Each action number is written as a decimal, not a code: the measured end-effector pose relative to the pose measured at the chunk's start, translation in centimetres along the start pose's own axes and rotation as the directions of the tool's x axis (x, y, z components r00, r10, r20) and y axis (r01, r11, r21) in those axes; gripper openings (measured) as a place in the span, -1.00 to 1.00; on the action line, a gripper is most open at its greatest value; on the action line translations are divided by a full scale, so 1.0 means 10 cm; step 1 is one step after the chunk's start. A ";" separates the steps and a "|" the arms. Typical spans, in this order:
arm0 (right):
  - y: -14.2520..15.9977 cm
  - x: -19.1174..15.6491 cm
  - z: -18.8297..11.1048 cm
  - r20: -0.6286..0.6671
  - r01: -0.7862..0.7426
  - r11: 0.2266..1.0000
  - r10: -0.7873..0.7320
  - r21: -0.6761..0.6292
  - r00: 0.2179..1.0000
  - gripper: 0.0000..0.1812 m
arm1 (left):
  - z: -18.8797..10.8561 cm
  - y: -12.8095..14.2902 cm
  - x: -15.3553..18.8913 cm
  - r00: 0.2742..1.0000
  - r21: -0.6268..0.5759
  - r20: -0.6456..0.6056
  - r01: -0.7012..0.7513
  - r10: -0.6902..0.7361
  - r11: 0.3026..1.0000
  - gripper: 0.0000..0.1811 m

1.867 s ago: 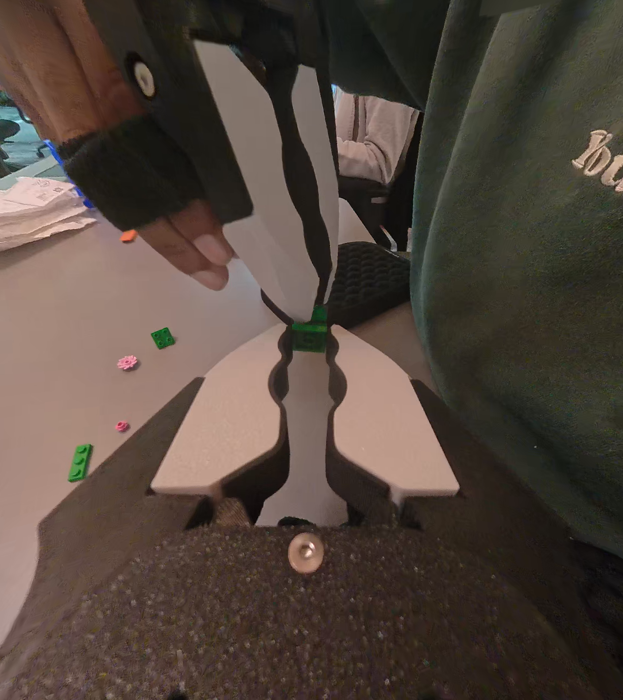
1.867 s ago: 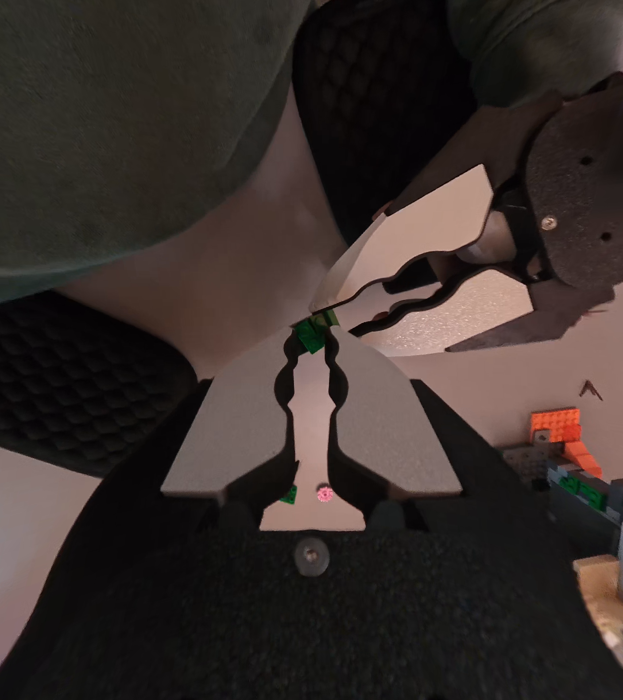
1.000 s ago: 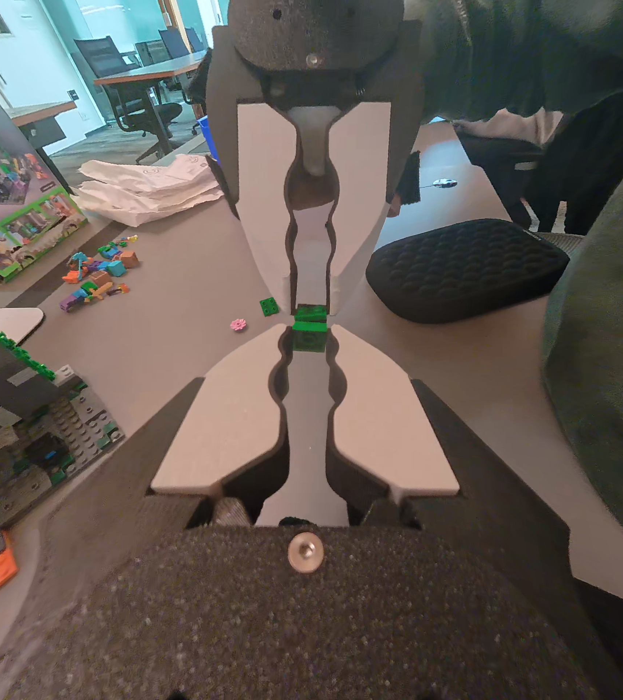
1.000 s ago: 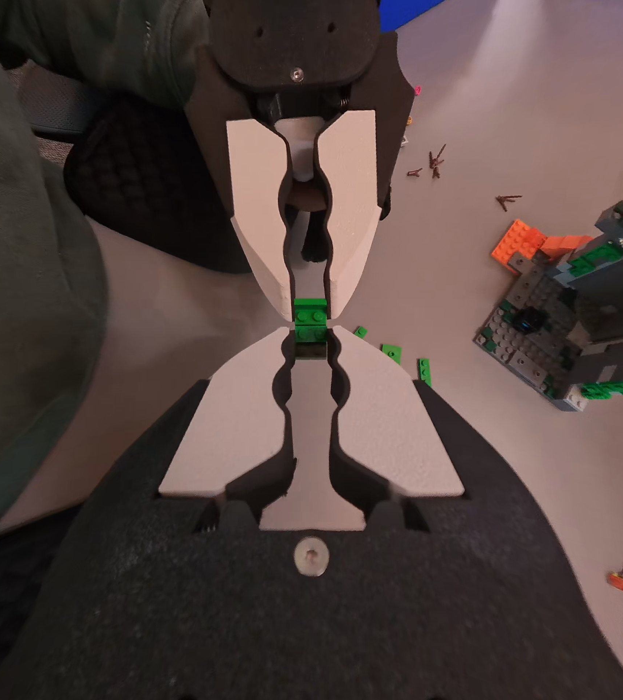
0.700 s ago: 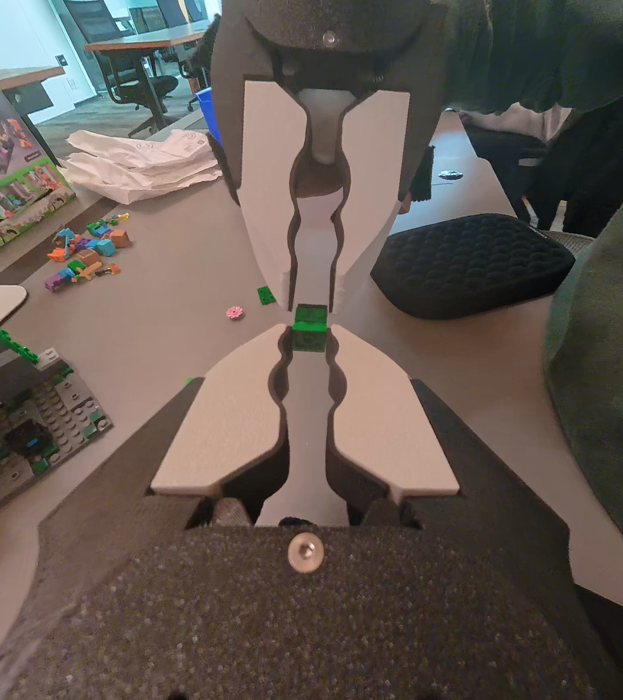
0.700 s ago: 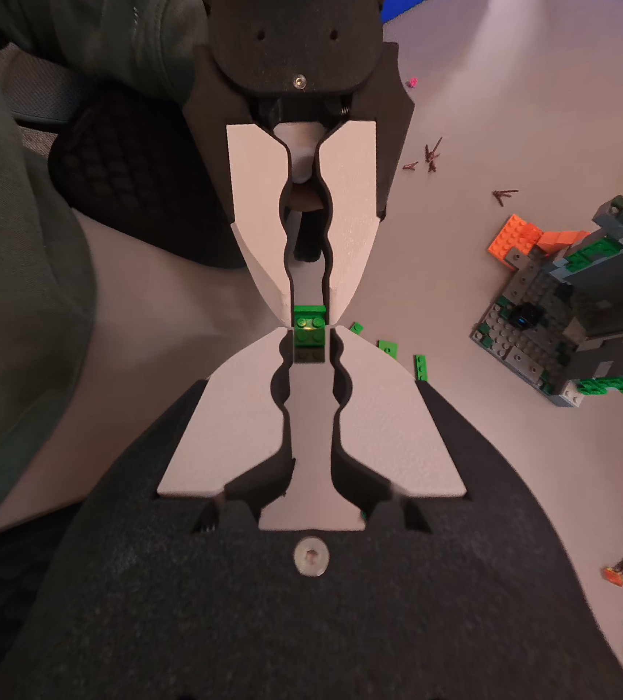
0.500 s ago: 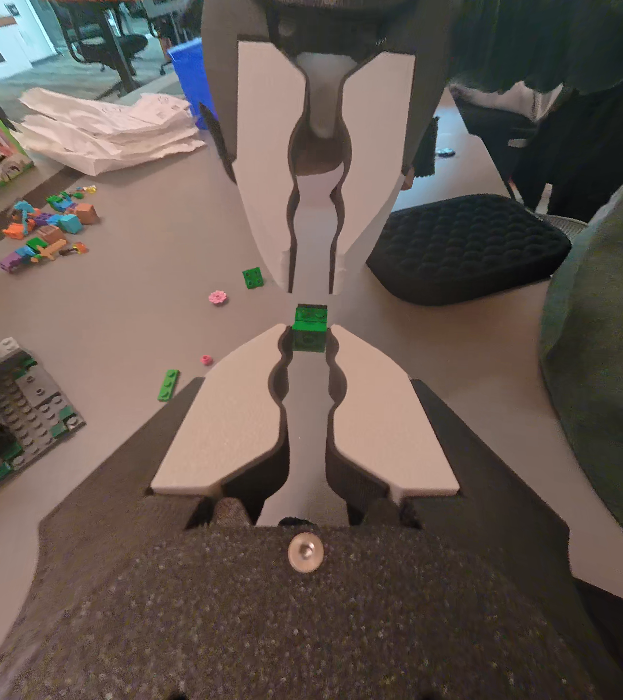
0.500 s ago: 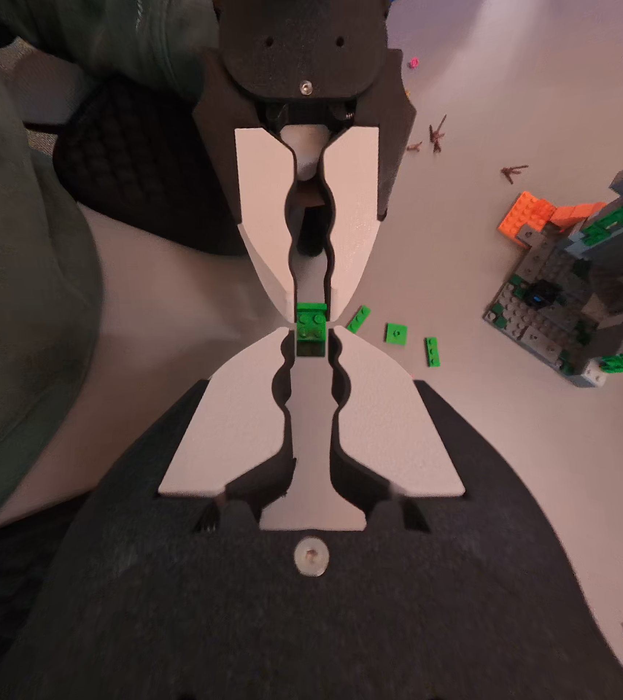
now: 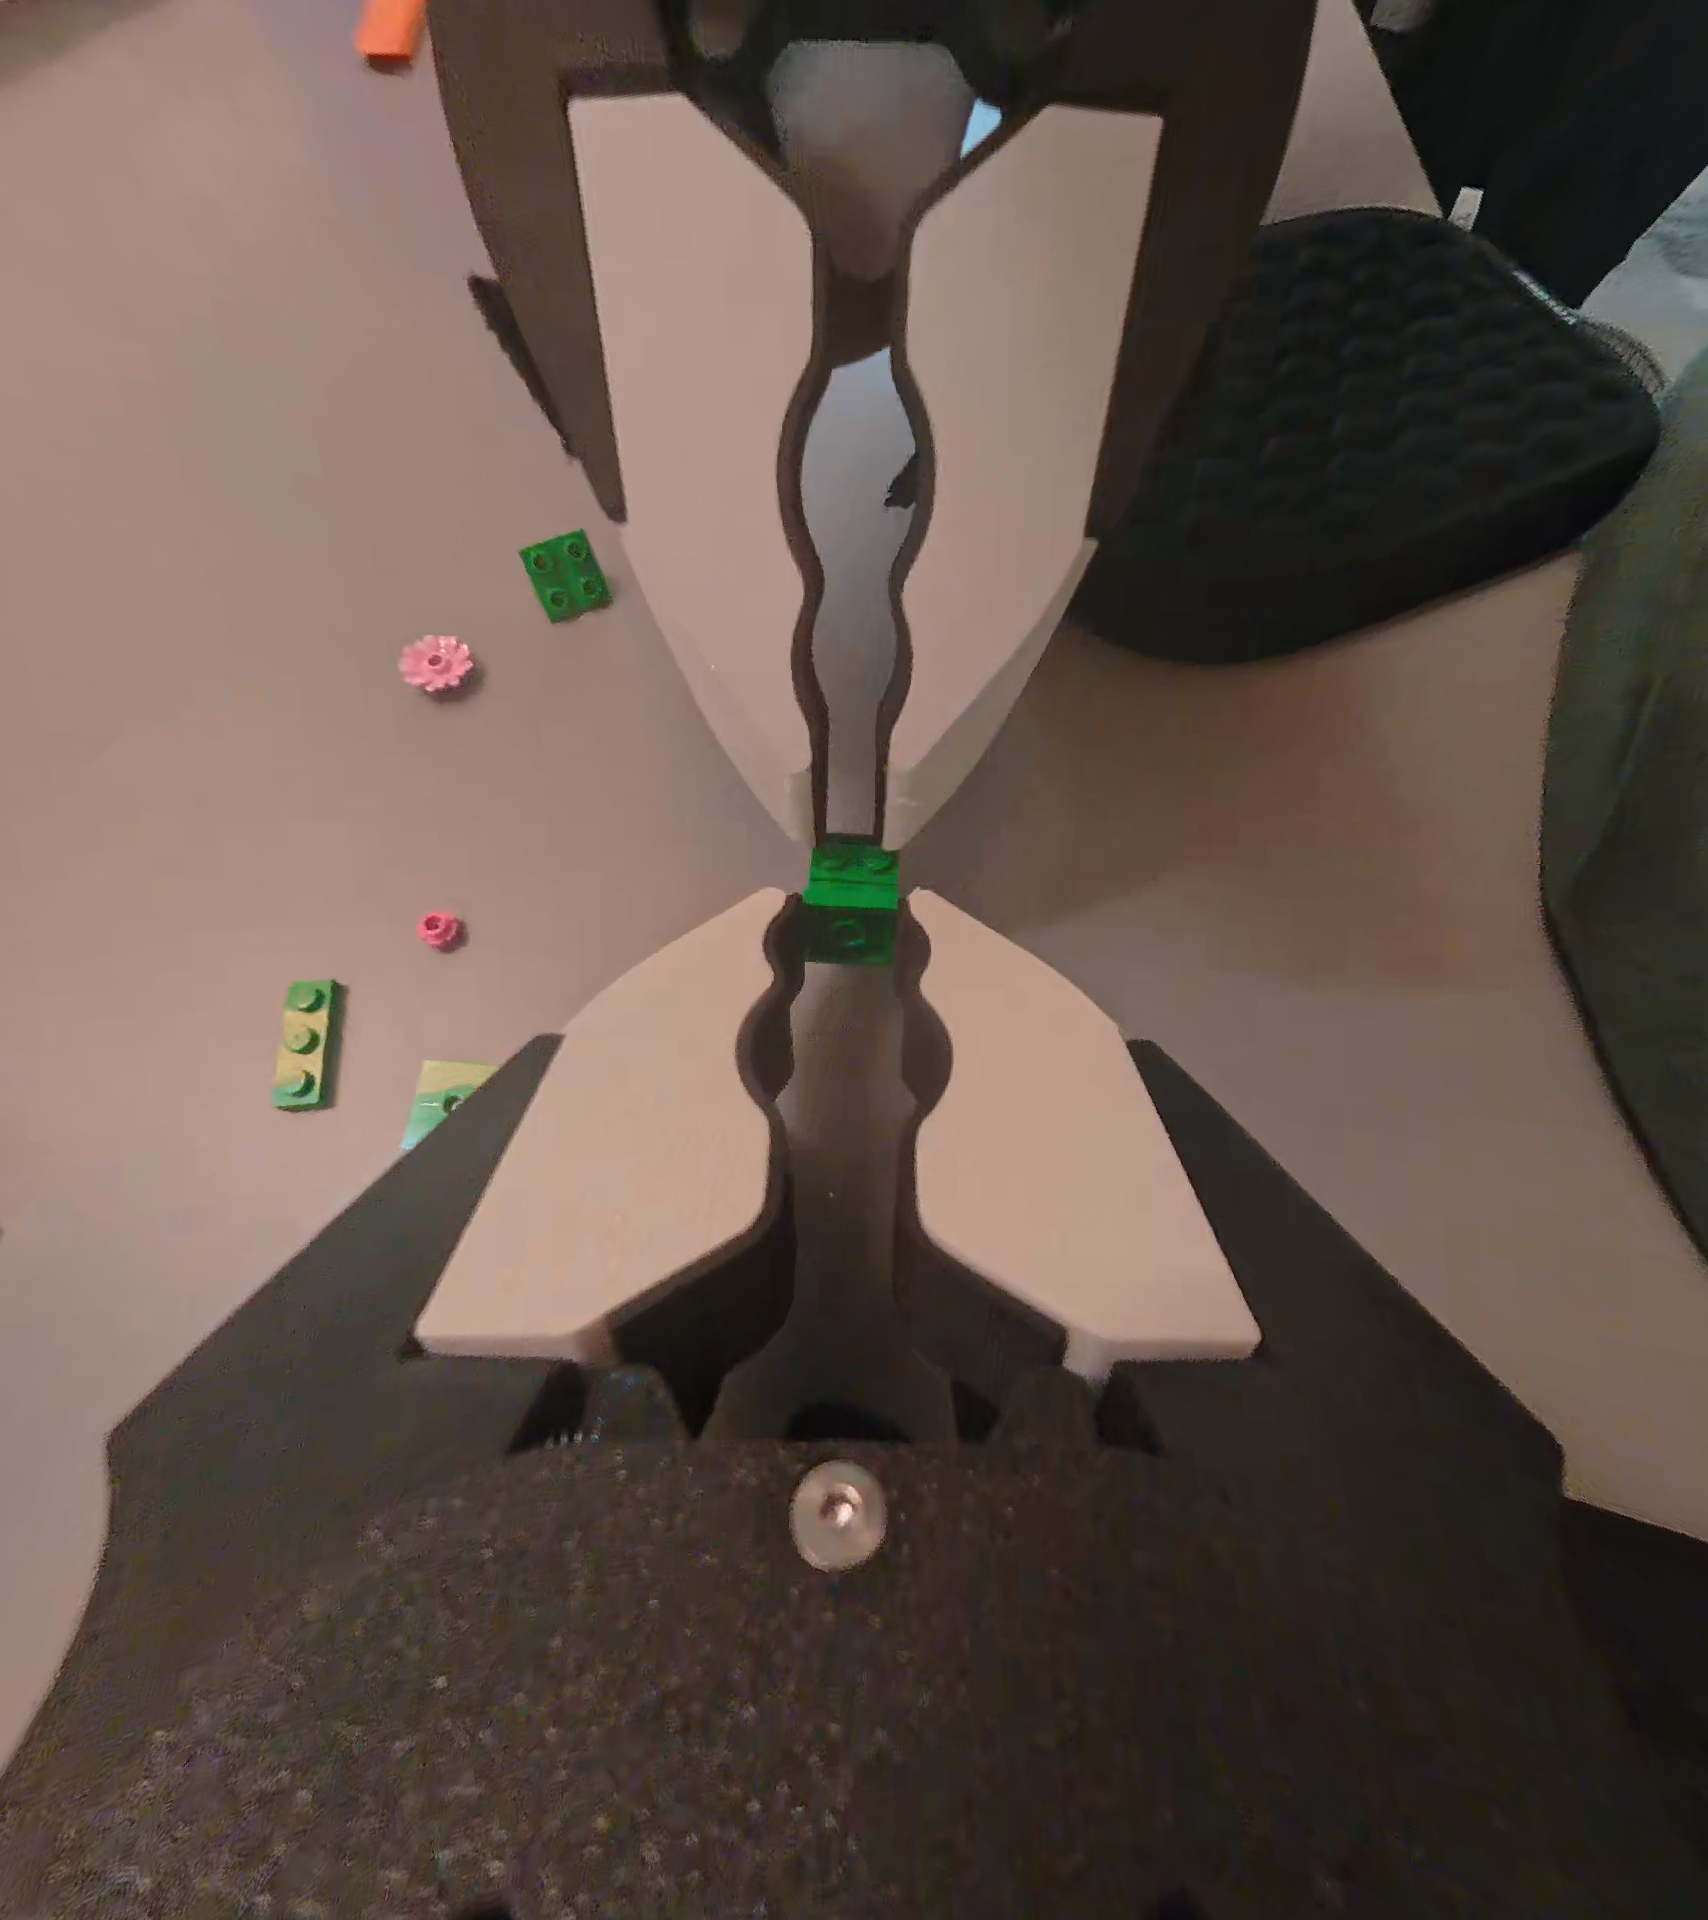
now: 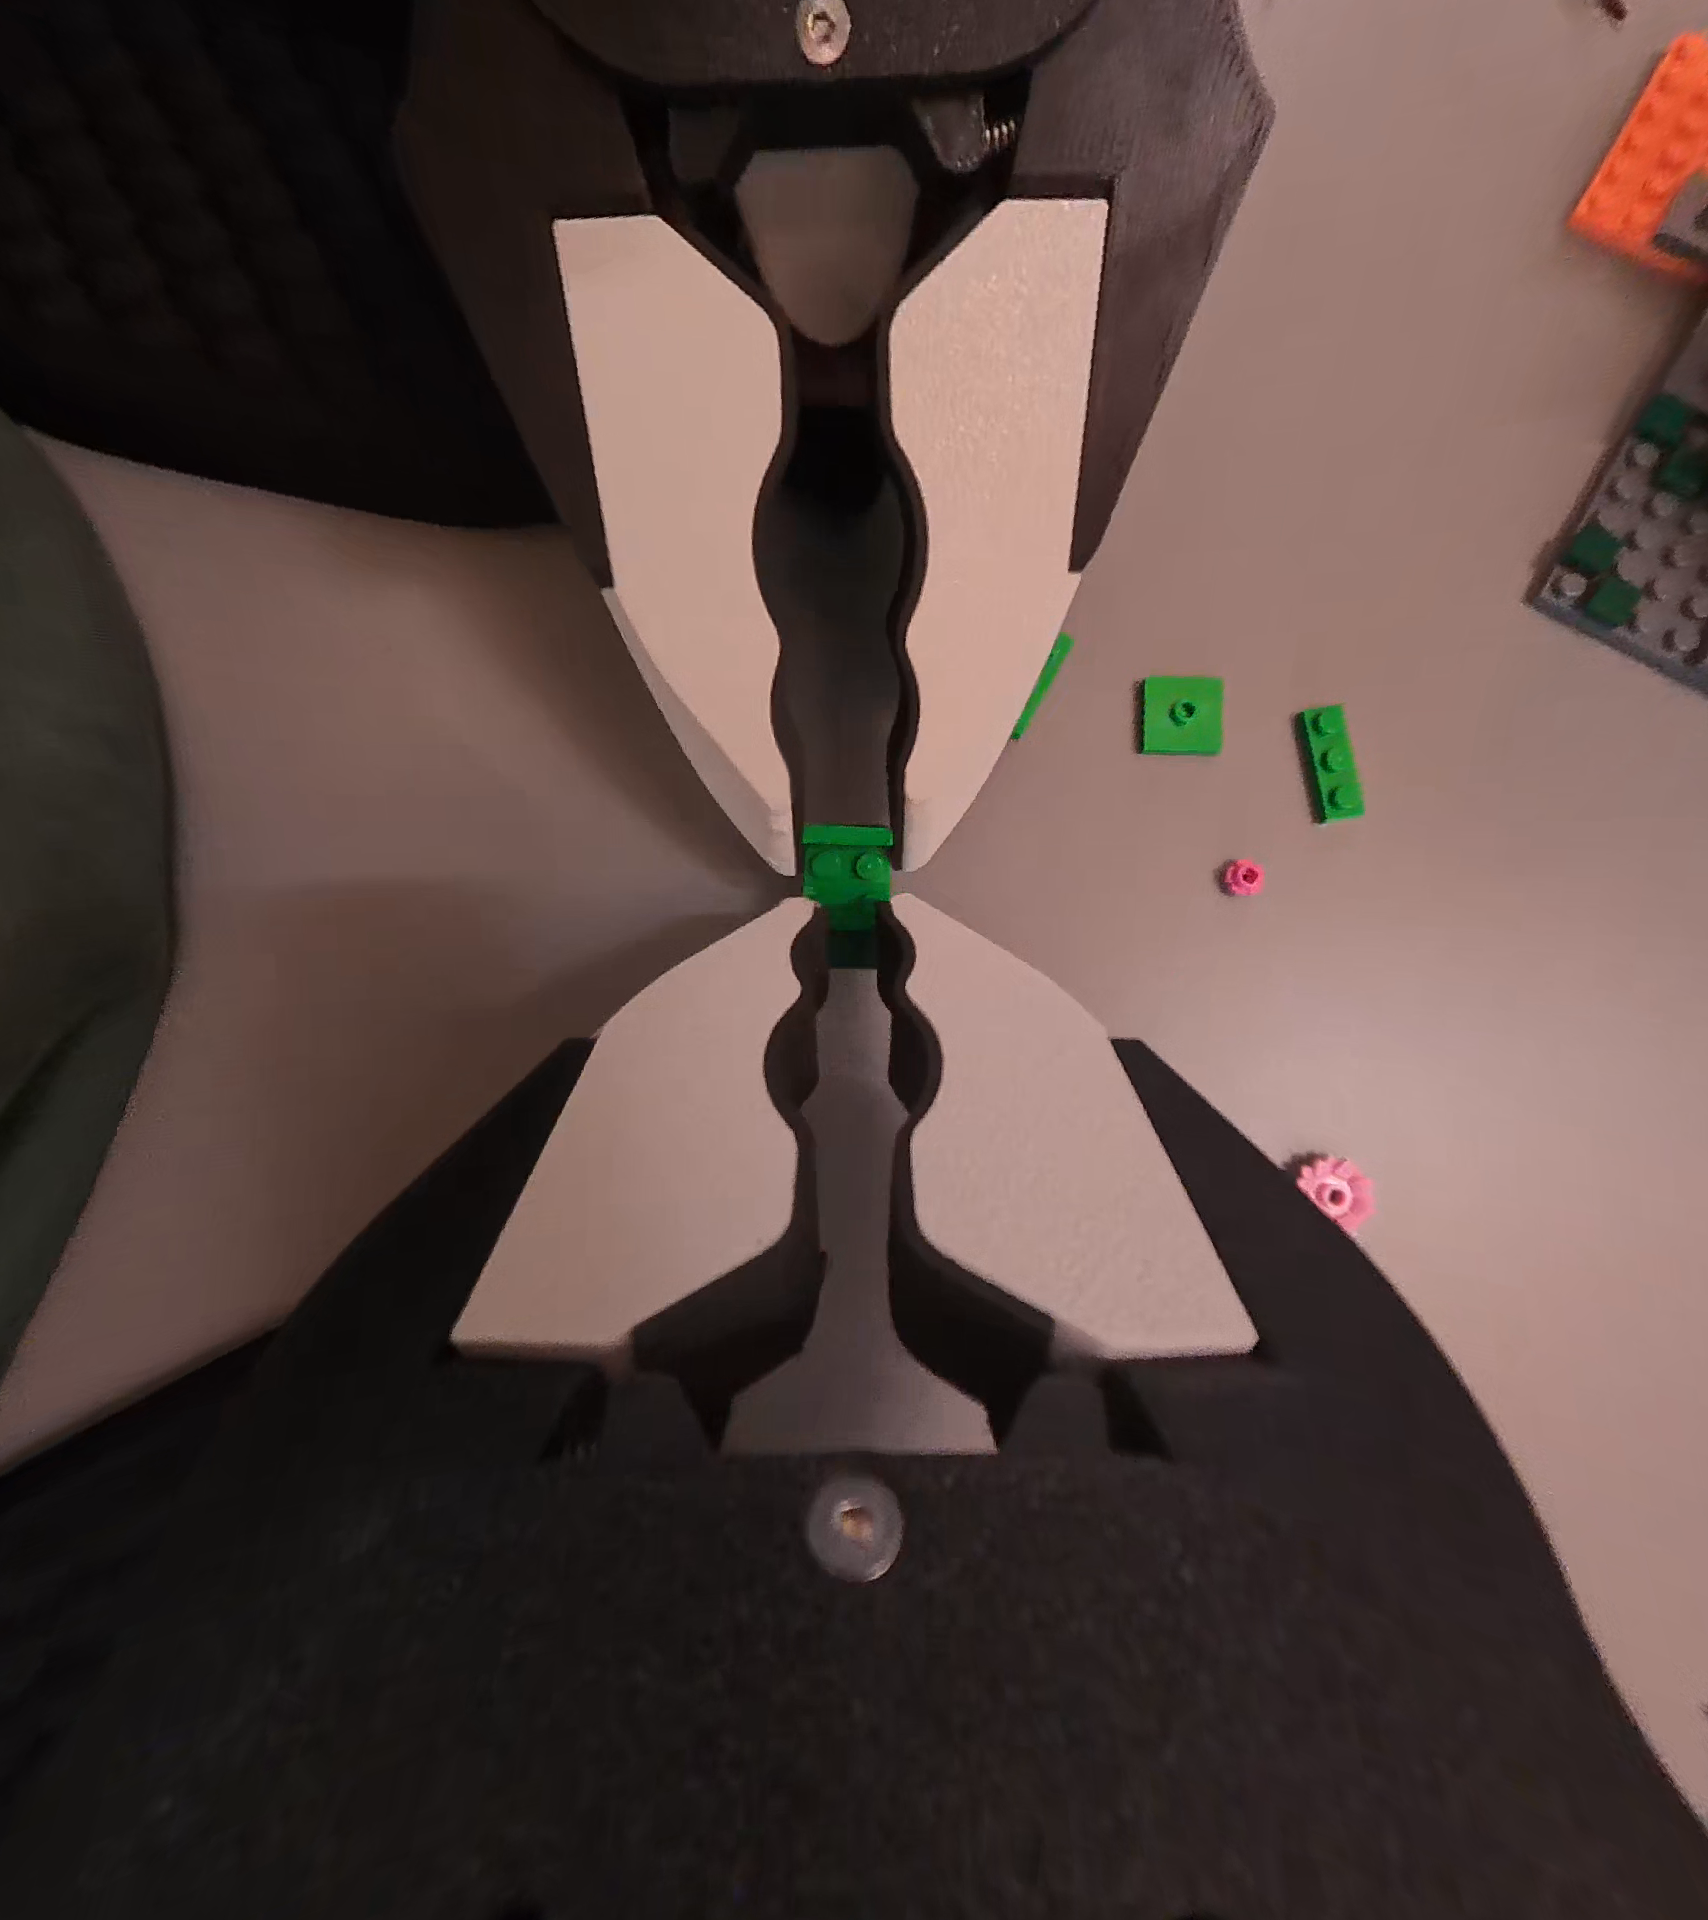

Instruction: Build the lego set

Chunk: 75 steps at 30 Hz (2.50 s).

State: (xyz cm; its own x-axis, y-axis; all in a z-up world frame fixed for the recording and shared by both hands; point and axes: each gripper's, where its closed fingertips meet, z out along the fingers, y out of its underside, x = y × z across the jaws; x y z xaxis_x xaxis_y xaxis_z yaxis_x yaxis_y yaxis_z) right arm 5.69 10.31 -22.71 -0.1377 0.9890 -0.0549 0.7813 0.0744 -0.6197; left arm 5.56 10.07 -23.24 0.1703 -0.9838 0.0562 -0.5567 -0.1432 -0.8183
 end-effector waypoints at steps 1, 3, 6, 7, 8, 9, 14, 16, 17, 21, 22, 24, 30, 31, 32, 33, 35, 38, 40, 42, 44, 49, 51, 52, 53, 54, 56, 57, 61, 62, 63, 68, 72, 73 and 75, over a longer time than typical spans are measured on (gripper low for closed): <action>0.00 0.00 0.01 0.007 -0.003 1.000 0.003 0.000 1.000 -0.91 | 0.00 0.00 0.00 1.000 -0.001 -0.001 0.002 -0.002 1.000 -0.82; 0.00 0.01 0.02 0.015 -0.007 1.000 0.007 -0.001 1.000 -0.92 | 0.00 0.01 -0.01 1.000 -0.002 0.004 0.003 -0.003 1.000 -0.82; 0.01 0.01 0.04 0.020 -0.005 1.000 0.005 -0.007 1.000 -0.92 | 0.01 0.02 -0.01 1.000 -0.010 0.008 0.000 0.000 1.000 -0.82; 0.01 0.01 0.04 0.022 -0.004 1.000 0.005 -0.010 1.000 -0.92 | 0.01 0.03 -0.01 1.000 -0.013 0.006 -0.002 0.002 1.000 -0.82; 0.01 0.01 0.04 0.022 -0.003 1.000 0.003 -0.011 1.000 -0.92 | 0.01 0.03 0.00 1.000 -0.014 0.006 -0.005 0.005 1.000 -0.82; 0.01 0.01 0.03 0.021 -0.001 1.000 0.001 -0.008 1.000 -0.92 | 0.01 0.02 0.00 1.000 -0.011 0.007 -0.006 0.006 1.000 -0.82; -0.09 0.00 -0.12 0.093 -0.082 0.994 0.075 0.072 0.993 -0.82 | -0.05 -0.06 0.01 1.000 0.057 0.015 -0.023 0.022 0.998 -0.82; -0.09 -0.05 -0.19 0.221 -0.186 0.980 0.167 0.066 0.961 -0.75 | -0.08 -0.10 0.04 0.999 0.093 0.007 -0.048 0.048 0.995 -0.82; -0.07 -0.08 -0.22 0.292 -0.238 0.970 0.216 0.045 0.932 -0.71 | -0.10 -0.14 0.07 0.998 0.115 0.003 -0.064 0.064 0.991 -0.82; -0.06 -0.16 -0.30 0.547 -0.385 0.920 0.357 -0.068 0.757 -0.64 | -0.13 -0.24 0.20 0.990 0.169 -0.013 -0.134 0.138 0.976 -0.82; -0.10 -0.16 -0.32 0.593 -0.411 0.907 0.382 -0.093 0.709 -0.64 | -0.14 -0.27 0.23 0.988 0.175 -0.014 -0.149 0.154 0.973 -0.82; -0.16 -0.20 -0.35 0.667 -0.441 0.883 0.426 -0.160 0.611 -0.64 | -0.15 -0.31 0.28 0.985 0.188 -0.014 -0.166 0.172 0.968 -0.82; -0.25 -0.37 -0.31 0.737 -0.372 0.885 0.446 -0.280 0.508 -0.66 | -0.21 -0.38 0.33 0.980 0.216 0.009 -0.198 0.200 0.956 -0.83; -0.25 -0.39 -0.30 0.742 -0.358 0.888 0.443 -0.288 0.502 -0.67 | -0.22 -0.39 0.33 0.979 0.219 0.010 -0.200 0.203 0.955 -0.83; -0.26 -0.41 -0.29 0.748 -0.345 0.891 0.440 -0.295 0.497 -0.70 | -0.23 -0.39 0.33 0.979 0.223 0.013 -0.200 0.202 0.954 -0.83; -0.25 -0.43 -0.28 0.751 -0.335 0.893 0.439 -0.302 0.493 -0.74 | -0.24 -0.40 0.33 0.979 0.226 0.016 -0.200 0.202 0.953 -0.83; -0.26 -0.44 -0.27 0.758 -0.331 0.892 0.440 -0.307 0.481 -0.81 | -0.26 -0.39 0.32 0.978 0.225 0.025 -0.205 0.205 0.953 -0.82; -0.27 -0.44 -0.27 0.766 -0.322 0.899 0.425 -0.296 0.483 -0.83 | -0.27 -0.39 0.32 0.977 0.226 0.033 -0.214 0.212 0.950 -0.83; -0.28 -0.46 -0.27 0.771 -0.297 0.915 0.394 -0.274 0.501 -0.84 | -0.28 -0.40 0.34 0.974 0.233 0.033 -0.224 0.223 0.946 -0.82; -0.28 -0.48 -0.26 0.766 -0.277 0.928 0.365 -0.251 0.530 -0.86 | -0.29 -0.42 0.36 0.971 0.241 0.030 -0.236 0.236 0.942 -0.82; -0.31 -0.51 -0.28 0.772 -0.284 0.929 0.356 -0.235 0.527 -0.87 | -0.32 -0.44 0.39 0.970 0.264 0.024 -0.241 0.244 0.934 -0.81; -0.39 -0.56 -0.35 0.796 -0.270 0.945 0.306 -0.185 0.522 -0.88 | -0.40 -0.52 0.44 0.965 0.327 0.015 -0.253 0.263 0.910 -0.81; -0.42 -0.60 -0.37 0.807 -0.262 0.949 0.291 -0.176 0.513 -0.88 | -0.42 -0.54 0.48 0.958 0.348 0.010 -0.271 0.285 0.898 -0.81; -0.42 -0.61 -0.37 0.810 -0.265 0.948 0.292 -0.176 0.509 -0.88 | -0.43 -0.54 0.49 0.956 0.351 0.009 -0.277 0.293 0.895 -0.81; -0.43 -0.62 -0.38 0.814 -0.271 0.946 0.295 -0.177 0.501 -0.88 | -0.44 -0.55 0.50 0.956 0.357 0.008 -0.278 0.295 0.892 -0.81; -0.44 -0.61 -0.38 0.812 -0.274 0.946 0.296 -0.174 0.503 -0.88 | -0.44 -0.56 0.50 0.955 0.358 0.013 -0.281 0.296 0.890 -0.81; -0.46 -0.61 -0.40 0.815 -0.289 0.943 0.294 -0.164 0.499 -0.87 | -0.46 -0.58 0.50 0.954 0.371 0.023 -0.287 0.300 0.883 -0.82; -0.47 -0.60 -0.40 0.813 -0.294 0.945 0.283 -0.145 0.509 -0.87 | -0.47 -0.58 0.49 0.953 0.375 0.030 -0.289 0.300 0.881 -0.82; -0.51 -0.57 -0.47 0.792 -0.296 0.954 0.219 -0.051 0.570 -0.68 | -0.52 -0.64 0.48 0.950 0.407 0.065 -0.306 0.307 0.861 -0.82; -0.52 -0.56 -0.50 0.783 -0.302 0.953 0.203 -0.021 0.588 -0.68 | -0.53 -0.64 0.47 0.949 0.411 0.072 -0.308 0.307 0.858 -0.82; -0.53 -0.55 -0.53 0.771 -0.311 0.951 0.191 0.009 0.608 -0.66 | -0.54 -0.65 0.47 0.949 0.418 0.076 -0.310 0.307 0.854 -0.82; -0.53 -0.54 -0.54 0.720 -0.420 0.896 0.198 0.141 0.665 -0.62 | -0.56 -0.67 0.43 0.948 0.430 0.102 -0.316 0.302 0.846 -0.82; -0.59 -0.56 -0.47 0.714 -0.534 0.816 0.235 0.224 0.659 -0.69 | -0.55 -0.71 0.45 0.939 0.439 0.133 -0.342 0.316 0.831 -0.82; -0.60 -0.57 -0.47 0.712 -0.547 0.801 0.235 0.244 0.662 -0.74 | -0.55 -0.72 0.45 0.935 0.437 0.148 -0.353 0.321 0.827 -0.82; -0.62 -0.59 -0.49 0.714 -0.563 0.776 0.222 0.283 0.665 -0.82 | -0.55 -0.73 0.45 0.927 0.435 0.168 -0.374 0.334 0.819 -0.82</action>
State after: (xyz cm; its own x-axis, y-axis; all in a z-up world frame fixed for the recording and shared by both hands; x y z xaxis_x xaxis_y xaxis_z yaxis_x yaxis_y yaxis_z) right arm 4.63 4.65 -14.70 -0.3525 0.5823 -0.7326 0.5116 -0.5356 -0.6718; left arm 5.93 6.08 -13.82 0.1087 -0.9420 -0.3175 -0.1663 0.2977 -0.9401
